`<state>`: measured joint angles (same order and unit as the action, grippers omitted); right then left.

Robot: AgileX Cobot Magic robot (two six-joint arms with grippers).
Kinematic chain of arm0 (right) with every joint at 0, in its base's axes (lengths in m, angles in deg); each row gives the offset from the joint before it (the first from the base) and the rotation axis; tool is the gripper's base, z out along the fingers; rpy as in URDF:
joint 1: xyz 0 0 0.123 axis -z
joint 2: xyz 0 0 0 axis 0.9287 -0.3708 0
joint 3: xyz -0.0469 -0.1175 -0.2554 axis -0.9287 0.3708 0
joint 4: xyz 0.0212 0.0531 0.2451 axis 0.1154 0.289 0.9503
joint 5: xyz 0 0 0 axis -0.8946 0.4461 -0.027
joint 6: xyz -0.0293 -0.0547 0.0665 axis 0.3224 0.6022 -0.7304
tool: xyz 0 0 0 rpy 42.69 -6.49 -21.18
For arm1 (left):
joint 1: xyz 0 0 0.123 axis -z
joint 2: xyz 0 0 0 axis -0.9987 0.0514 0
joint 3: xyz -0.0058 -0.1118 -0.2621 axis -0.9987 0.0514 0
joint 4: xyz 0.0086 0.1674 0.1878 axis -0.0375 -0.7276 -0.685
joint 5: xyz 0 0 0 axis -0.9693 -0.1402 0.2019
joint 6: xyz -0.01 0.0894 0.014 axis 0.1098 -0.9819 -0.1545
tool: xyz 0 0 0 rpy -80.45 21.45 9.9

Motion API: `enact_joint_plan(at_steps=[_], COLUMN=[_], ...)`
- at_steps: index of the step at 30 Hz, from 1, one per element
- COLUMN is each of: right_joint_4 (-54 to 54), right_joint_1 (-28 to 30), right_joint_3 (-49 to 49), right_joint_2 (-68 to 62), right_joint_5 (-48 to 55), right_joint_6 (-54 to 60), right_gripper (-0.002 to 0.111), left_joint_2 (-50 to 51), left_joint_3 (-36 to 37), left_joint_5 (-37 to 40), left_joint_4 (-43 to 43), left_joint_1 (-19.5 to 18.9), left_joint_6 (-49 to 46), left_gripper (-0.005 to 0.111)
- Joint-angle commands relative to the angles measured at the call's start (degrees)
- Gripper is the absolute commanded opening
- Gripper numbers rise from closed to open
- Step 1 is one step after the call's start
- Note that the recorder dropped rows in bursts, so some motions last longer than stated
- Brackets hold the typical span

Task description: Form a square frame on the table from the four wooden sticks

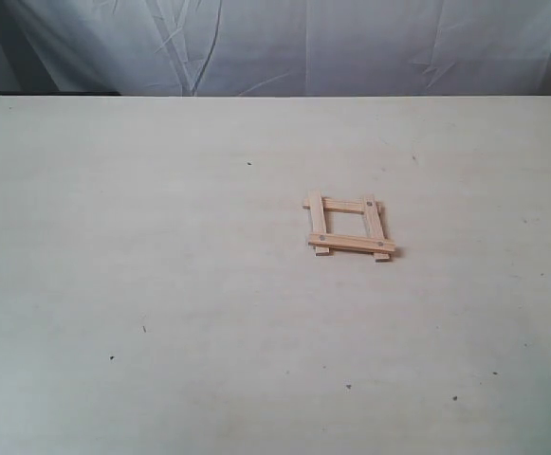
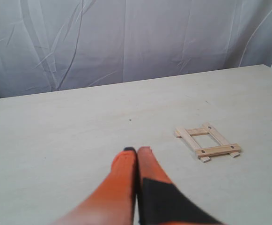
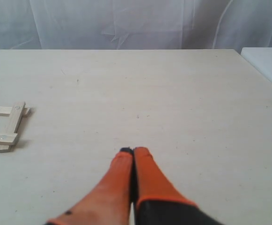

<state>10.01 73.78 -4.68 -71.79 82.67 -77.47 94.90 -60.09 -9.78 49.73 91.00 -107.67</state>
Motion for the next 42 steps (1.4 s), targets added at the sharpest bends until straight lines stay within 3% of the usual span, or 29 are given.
enact_joint_plan(at_steps=[1, 16, 22, 34, 39, 42], right_joint_4=[-0.5, -0.5, -0.5, 0.3, 0.6, 0.6], right_joint_1=[0.4, 0.4, 0.4, 0.4, 0.4, 0.4], right_joint_3=[0.1, 0.1, 0.1, 0.1, 0.1, 0.1], right_joint_2=[0.4, 0.4, 0.4, 0.4, 0.4, 0.4], right_joint_5=[-0.9, -0.9, -0.9, -0.8, -0.8, -0.8], right_joint_6=[0.1, 0.1, 0.1, 0.1, 0.1, 0.1], right_gripper=[0.000, 0.000, 0.000, 0.000, 0.000, 0.000], left_joint_2=[-0.3, -0.3, -2.6, -19.1, -20.2, -20.2], left_joint_3=[0.3, 0.3, 0.9, 16.4, 23.7, 23.7], left_joint_5=[-0.7, -0.7, 0.0, -5.3, -11.4, -12.1], left_joint_4=[-0.1, -0.1, -6.6, -14.2, -13.8, -15.5], left_joint_1=[0.3, 0.3, 0.2, 0.1, 0.1, 0.1], left_joint_6=[0.0, 0.0, 0.0, 0.0, 0.0, 0.0], left_gripper=[0.000, 0.000, 0.000, 0.000, 0.000, 0.000])
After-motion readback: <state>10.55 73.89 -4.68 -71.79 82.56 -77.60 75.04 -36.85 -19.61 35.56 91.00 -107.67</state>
